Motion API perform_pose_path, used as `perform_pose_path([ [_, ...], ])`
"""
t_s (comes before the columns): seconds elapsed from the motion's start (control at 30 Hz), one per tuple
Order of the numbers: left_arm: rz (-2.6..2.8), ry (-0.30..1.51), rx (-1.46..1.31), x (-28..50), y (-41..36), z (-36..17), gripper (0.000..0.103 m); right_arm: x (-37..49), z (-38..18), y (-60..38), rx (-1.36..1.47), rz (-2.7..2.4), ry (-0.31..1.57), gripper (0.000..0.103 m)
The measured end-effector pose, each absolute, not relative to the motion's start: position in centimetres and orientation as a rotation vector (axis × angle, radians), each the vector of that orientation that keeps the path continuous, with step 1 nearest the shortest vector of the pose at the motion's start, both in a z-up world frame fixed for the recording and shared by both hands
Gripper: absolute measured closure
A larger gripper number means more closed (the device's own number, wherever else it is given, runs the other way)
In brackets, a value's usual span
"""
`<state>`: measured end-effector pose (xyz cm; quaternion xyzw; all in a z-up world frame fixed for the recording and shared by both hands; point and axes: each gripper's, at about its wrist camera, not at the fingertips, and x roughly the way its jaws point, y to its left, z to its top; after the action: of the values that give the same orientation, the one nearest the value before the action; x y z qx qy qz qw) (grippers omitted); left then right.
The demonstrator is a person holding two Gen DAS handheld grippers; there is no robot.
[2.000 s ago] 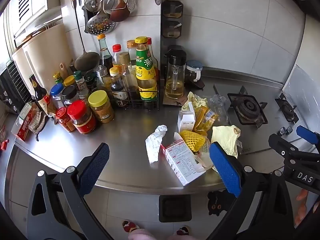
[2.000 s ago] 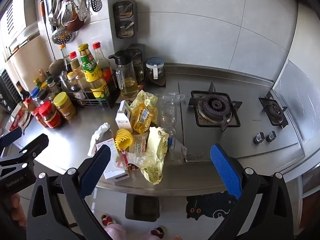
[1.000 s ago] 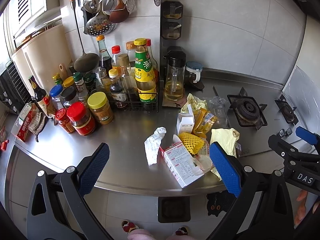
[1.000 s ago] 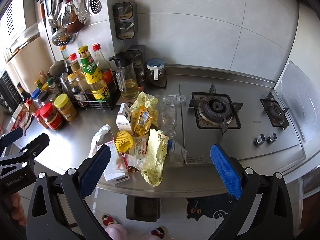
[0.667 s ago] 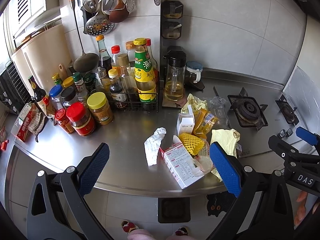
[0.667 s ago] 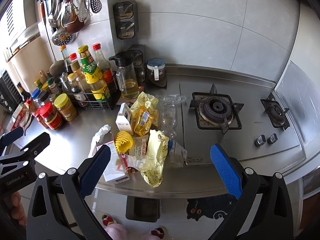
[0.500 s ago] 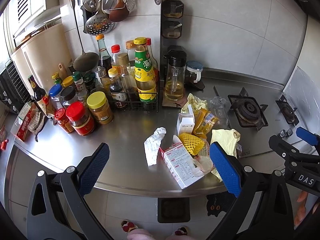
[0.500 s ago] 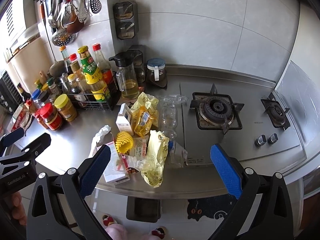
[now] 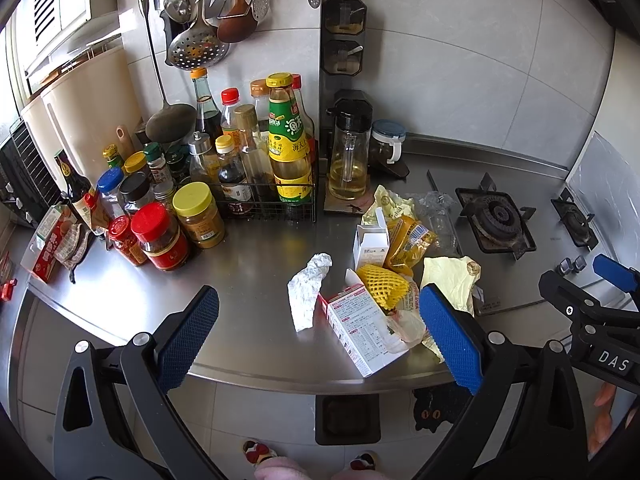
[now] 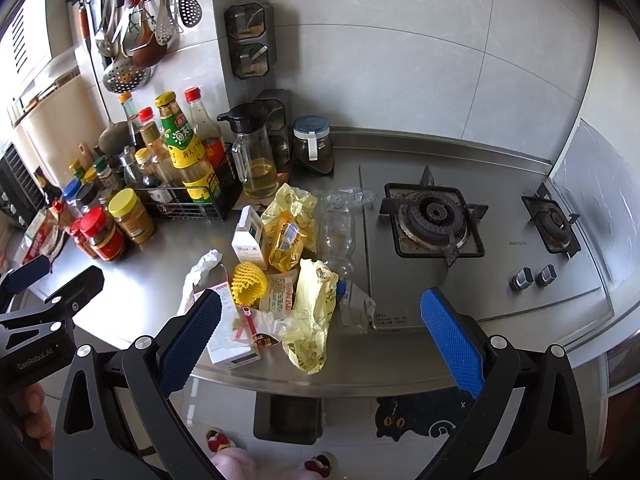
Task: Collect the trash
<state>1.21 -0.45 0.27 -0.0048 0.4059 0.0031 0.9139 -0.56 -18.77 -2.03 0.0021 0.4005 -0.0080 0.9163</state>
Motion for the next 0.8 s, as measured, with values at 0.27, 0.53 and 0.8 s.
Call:
perform_pose_path([
  [0.27,0.005,0.834,-0.009,1.2,-0.5,0.3,0.008,-0.6,-2.0,-18.8,0.005,-0.014,0.824,0.003],
  [0.53,0.008,0.836,-0.015,1.1,-0.3,0.2,0.008,-0.8,-1.8,-18.8,0.012,-0.012,0.819,0.003],
  [0.8,-0.023,0.855,-0.04,1.5,-0.2,-1.4,0.008,-0.2,-2.6,-19.2,0.036,0.026,0.818,0.003],
])
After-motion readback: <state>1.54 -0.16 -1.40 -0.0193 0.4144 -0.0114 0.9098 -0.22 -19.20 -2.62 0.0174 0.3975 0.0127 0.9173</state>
